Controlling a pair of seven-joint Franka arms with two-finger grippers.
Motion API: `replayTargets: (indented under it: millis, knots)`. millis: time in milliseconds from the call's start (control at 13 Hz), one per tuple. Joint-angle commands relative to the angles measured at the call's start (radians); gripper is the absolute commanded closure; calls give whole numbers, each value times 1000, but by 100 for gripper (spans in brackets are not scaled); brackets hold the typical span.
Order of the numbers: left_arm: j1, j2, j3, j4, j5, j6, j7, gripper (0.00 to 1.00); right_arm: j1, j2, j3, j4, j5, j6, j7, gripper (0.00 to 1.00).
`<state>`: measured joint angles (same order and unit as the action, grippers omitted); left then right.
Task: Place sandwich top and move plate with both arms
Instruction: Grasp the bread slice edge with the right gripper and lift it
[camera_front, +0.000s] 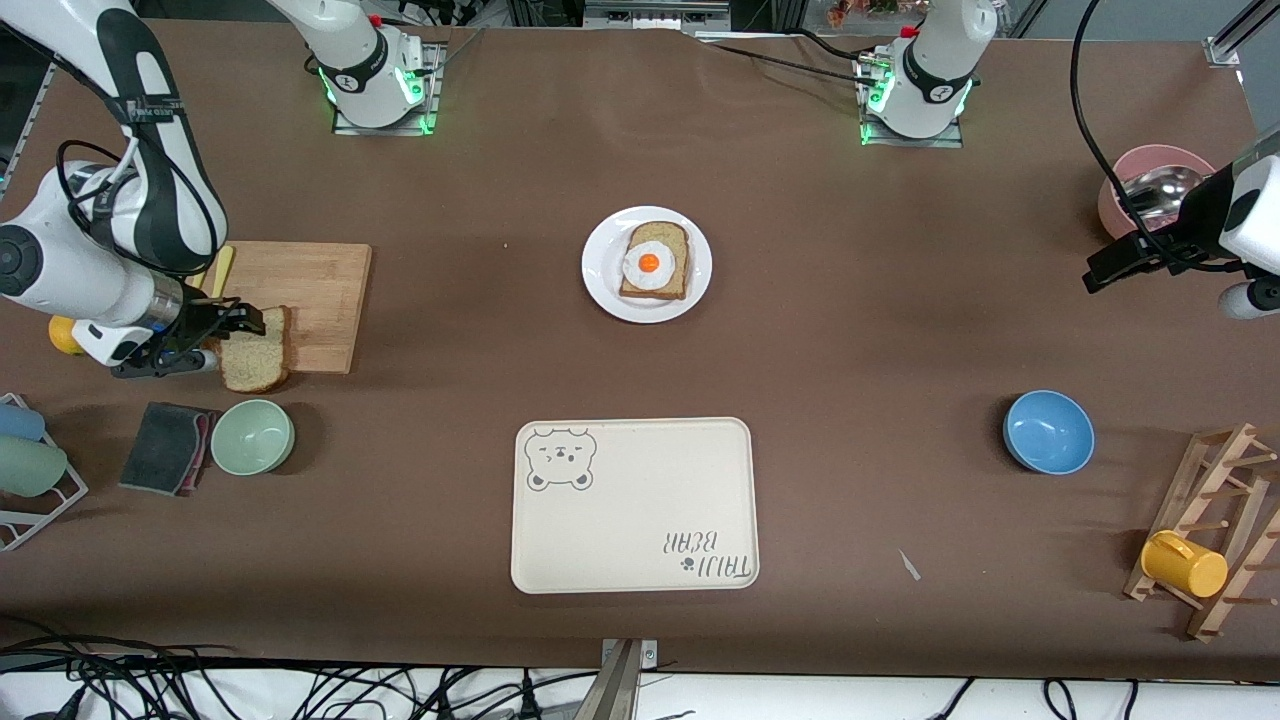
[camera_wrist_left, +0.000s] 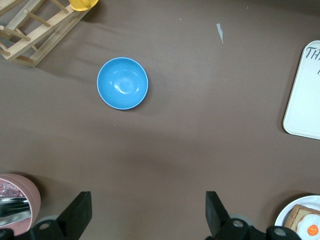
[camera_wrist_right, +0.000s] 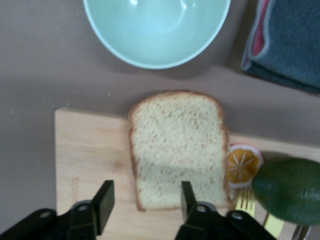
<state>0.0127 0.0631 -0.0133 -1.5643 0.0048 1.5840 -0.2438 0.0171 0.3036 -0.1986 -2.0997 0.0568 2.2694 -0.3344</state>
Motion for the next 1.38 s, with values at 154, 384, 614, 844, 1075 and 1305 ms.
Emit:
replayTargets:
  millis: [154, 384, 614, 844, 1075, 1305]
  knots:
    - [-5, 3, -1, 23, 17, -24, -6, 0, -20, 77, 2, -22, -2, 88, -8, 33]
    - [-5, 3, -1, 23, 17, -24, -6, 0, -20, 98, 1, -28, 5, 102, -8, 33]
    - [-4, 3, -1, 23, 17, -24, -6, 0, -20, 80, 4, -31, 5, 85, 9, 33]
    - [-5, 3, -1, 23, 17, -24, -6, 0, -20, 77, 7, -29, 14, 76, 21, 33]
    - [-5, 4, -1, 23, 17, -24, -6, 0, -19, 69, 17, -29, 44, 78, 23, 33]
    - [-7, 3, -1, 21, 17, -24, -6, 0, -19, 84, 22, -31, 57, 93, 22, 33]
